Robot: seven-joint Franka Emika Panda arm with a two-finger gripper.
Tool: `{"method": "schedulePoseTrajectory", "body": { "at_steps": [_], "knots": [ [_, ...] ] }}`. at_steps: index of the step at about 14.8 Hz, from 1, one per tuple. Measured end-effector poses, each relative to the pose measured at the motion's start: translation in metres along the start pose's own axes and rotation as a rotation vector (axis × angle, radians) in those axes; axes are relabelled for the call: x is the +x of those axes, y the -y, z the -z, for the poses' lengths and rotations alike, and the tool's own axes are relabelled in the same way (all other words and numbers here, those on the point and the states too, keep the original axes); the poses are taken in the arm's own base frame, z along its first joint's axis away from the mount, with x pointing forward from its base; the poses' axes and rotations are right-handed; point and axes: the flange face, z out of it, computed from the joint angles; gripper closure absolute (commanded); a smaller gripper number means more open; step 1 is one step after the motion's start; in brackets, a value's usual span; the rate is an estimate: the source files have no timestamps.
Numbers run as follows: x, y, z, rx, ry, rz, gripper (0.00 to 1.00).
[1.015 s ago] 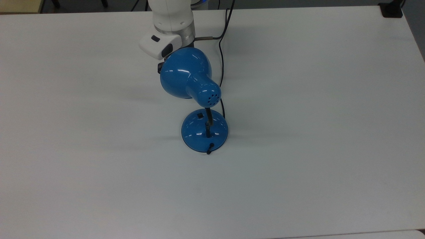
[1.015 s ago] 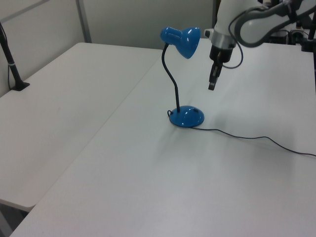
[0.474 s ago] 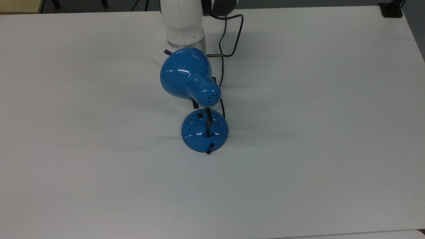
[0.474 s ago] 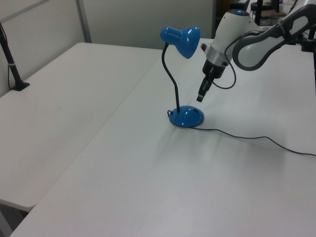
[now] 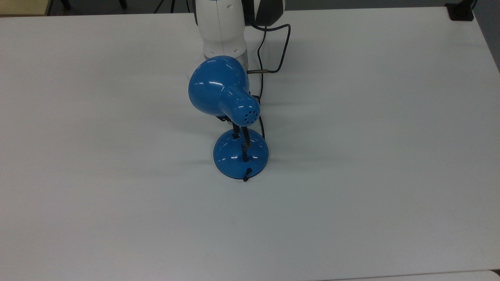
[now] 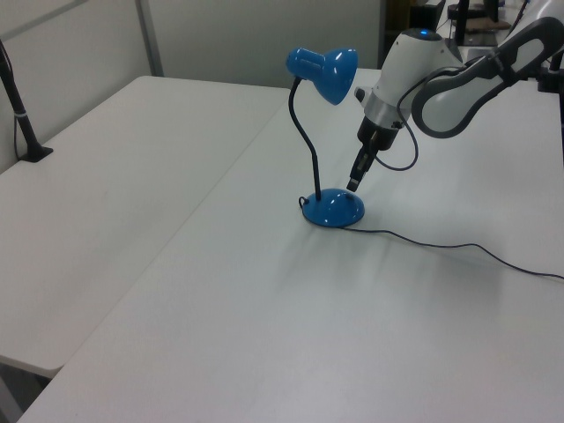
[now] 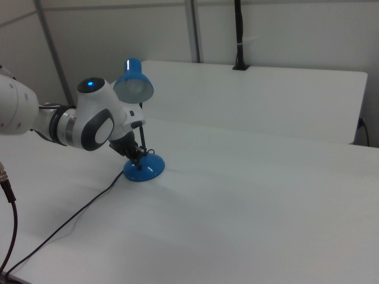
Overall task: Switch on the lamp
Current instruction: 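Move the gripper down toward the switch on the blue lamp base, then press the gripper down on the switch on the lamp base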
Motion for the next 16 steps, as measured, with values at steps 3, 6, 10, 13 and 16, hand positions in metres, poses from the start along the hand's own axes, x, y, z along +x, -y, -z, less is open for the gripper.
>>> {"method": "schedulePoseTrajectory", "body": {
  "at_steps": [3,6,10,13,16],
  "knots": [
    [-0.0023,0.0038,-0.0075,0.003,0.011,0.001,1.0],
    [-0.0018,0.0064,-0.0113,0.006,0.015,0.004,1.0],
    [0.0002,0.0062,-0.0136,0.007,0.014,0.001,1.0],
    [0.001,0.0047,-0.0134,0.006,0.012,-0.004,1.0],
    [0.0013,0.0024,-0.0133,0.004,0.012,-0.008,1.0]
  ]
}}
